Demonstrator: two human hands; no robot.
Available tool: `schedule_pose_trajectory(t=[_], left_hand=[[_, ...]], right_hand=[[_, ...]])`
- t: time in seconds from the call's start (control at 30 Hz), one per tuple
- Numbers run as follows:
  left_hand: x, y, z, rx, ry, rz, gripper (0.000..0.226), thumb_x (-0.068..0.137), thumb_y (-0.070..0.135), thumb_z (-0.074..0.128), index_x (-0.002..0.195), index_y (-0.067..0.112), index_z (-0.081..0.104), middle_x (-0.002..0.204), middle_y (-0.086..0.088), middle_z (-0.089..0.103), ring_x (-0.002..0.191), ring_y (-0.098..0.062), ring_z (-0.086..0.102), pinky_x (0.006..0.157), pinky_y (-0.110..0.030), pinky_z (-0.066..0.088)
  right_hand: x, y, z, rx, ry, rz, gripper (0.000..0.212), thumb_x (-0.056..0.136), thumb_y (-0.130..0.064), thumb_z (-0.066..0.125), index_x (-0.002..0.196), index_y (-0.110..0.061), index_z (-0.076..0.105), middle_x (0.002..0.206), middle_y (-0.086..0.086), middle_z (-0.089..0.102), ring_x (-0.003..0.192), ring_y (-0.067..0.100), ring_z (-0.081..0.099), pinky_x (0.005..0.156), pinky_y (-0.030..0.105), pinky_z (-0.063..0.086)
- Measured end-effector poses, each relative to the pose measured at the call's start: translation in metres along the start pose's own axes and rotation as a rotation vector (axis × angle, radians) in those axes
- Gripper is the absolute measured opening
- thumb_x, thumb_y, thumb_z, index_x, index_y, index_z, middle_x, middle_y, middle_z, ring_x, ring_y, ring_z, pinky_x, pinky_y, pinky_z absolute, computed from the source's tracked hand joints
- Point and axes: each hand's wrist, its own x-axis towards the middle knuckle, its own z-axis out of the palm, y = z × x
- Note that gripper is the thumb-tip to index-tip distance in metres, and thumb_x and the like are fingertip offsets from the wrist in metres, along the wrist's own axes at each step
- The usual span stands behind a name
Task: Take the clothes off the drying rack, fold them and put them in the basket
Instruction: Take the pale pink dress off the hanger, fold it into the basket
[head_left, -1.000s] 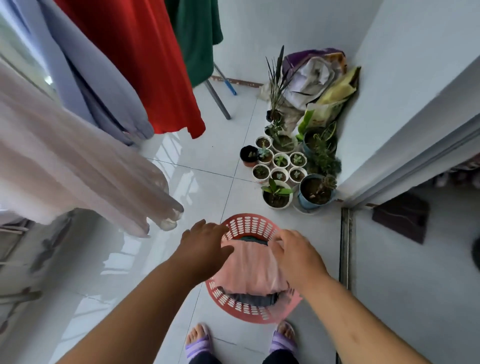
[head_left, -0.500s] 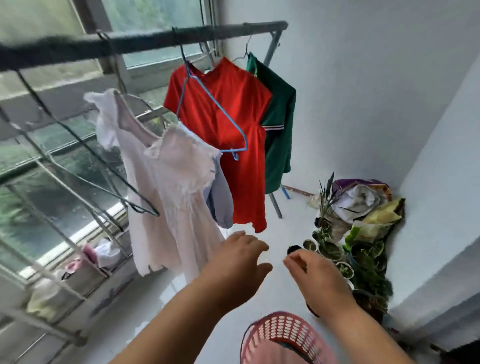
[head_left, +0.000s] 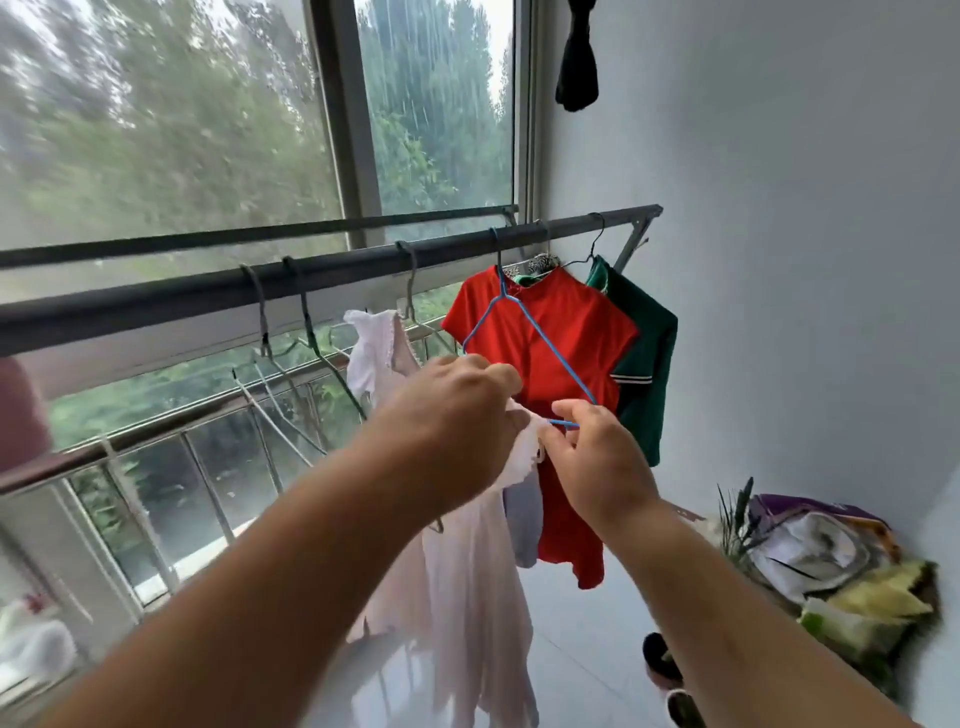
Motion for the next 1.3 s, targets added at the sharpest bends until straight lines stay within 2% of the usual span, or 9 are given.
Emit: schedule_pose_trajectory(t=[0.17,0.3,0.5,0.67,0.77,0.87,0.97,1.07,1.3], left_hand=[[0.021,-0.040,-0.021,0.106,-0.027,-0.133,0.032,0.099,0.039,0.047,0.123,0.021,0.058,0.124,-0.006,0.063,0.112,-0.027,0.059,0.091,-0.038,0.050],[0.033,-0.058,-0.019,0.128,-0.104,-0.166,0.031,0.099,0.036,0.048,0.121,0.018,0.061,0.123,-0.008,0.064,0.110,-0.027,0.060,0.093,-0.036,0.049],[0.052,-0.067,0.014,0.029,-0.171,-0.173,0.040,0.099,0.032,0.050,0.137,0.019,0.048,0.139,-0.006,0.053,0.122,-0.026,0.053,0.101,-0.037,0.044],[0.068,-0.053,0.045,-0.056,-0.193,-0.105,0.045,0.103,0.020,0.040,0.146,0.027,0.035,0.156,0.004,0.030,0.144,-0.031,0.023,0.116,-0.052,0.014],[0.077,-0.042,0.059,-0.055,-0.108,-0.039,0.047,0.102,0.014,0.037,0.145,0.032,0.035,0.158,0.007,0.026,0.144,-0.025,0.030,0.116,-0.060,-0.007],[0.086,-0.036,0.058,-0.150,-0.016,0.068,0.027,0.100,0.015,0.045,0.121,0.021,0.061,0.127,0.001,0.056,0.108,-0.023,0.060,0.093,-0.033,0.038],[0.092,-0.039,0.050,-0.167,0.085,0.136,0.018,0.098,0.020,0.052,0.096,0.015,0.069,0.099,-0.001,0.059,0.087,-0.024,0.061,0.070,-0.028,0.040],[0.094,-0.042,0.047,-0.152,0.139,0.172,0.016,0.097,0.022,0.056,0.098,0.015,0.070,0.095,0.002,0.059,0.084,-0.022,0.061,0.067,-0.026,0.039],[0.108,-0.036,0.000,-0.302,0.343,0.127,0.017,0.097,0.019,0.055,0.102,0.013,0.070,0.098,-0.008,0.070,0.087,-0.026,0.063,0.074,-0.033,0.049]], right_hand=[[0.037,-0.014,0.025,-0.185,-0.220,0.101,0.038,0.099,-0.031,0.047,0.134,-0.019,0.055,0.132,0.010,0.059,0.122,0.031,0.055,0.098,0.039,0.045],[0.040,-0.011,0.034,-0.224,-0.125,0.082,0.023,0.095,-0.029,0.055,0.101,-0.014,0.072,0.102,0.008,0.073,0.099,0.029,0.064,0.078,0.034,0.049],[0.010,-0.001,0.019,0.072,0.067,0.123,0.018,0.097,-0.024,0.057,0.084,-0.014,0.063,0.076,0.000,0.067,0.073,0.023,0.065,0.069,0.037,0.055],[-0.016,0.012,-0.019,0.189,0.035,0.239,0.019,0.099,-0.025,0.054,0.083,-0.016,0.058,0.074,0.000,0.066,0.061,0.014,0.068,0.062,0.038,0.060],[-0.026,0.007,-0.042,0.183,-0.005,0.287,0.021,0.099,-0.029,0.053,0.086,-0.014,0.058,0.078,0.001,0.064,0.060,0.015,0.066,0.061,0.039,0.061],[-0.032,0.007,-0.059,0.132,-0.048,0.334,0.023,0.099,-0.032,0.053,0.085,-0.014,0.057,0.079,0.002,0.062,0.059,0.017,0.065,0.063,0.047,0.060],[-0.037,0.011,-0.069,0.194,-0.055,0.375,0.023,0.099,-0.028,0.054,0.083,-0.012,0.057,0.080,0.003,0.060,0.063,0.015,0.061,0.063,0.052,0.059],[-0.041,0.010,-0.072,0.197,-0.065,0.388,0.022,0.100,-0.026,0.052,0.087,-0.009,0.057,0.090,0.009,0.060,0.079,0.022,0.061,0.064,0.040,0.062],[-0.038,0.006,-0.059,0.370,-0.099,0.432,0.023,0.101,-0.019,0.052,0.087,-0.002,0.056,0.090,0.012,0.056,0.077,0.025,0.066,0.072,0.043,0.062]])
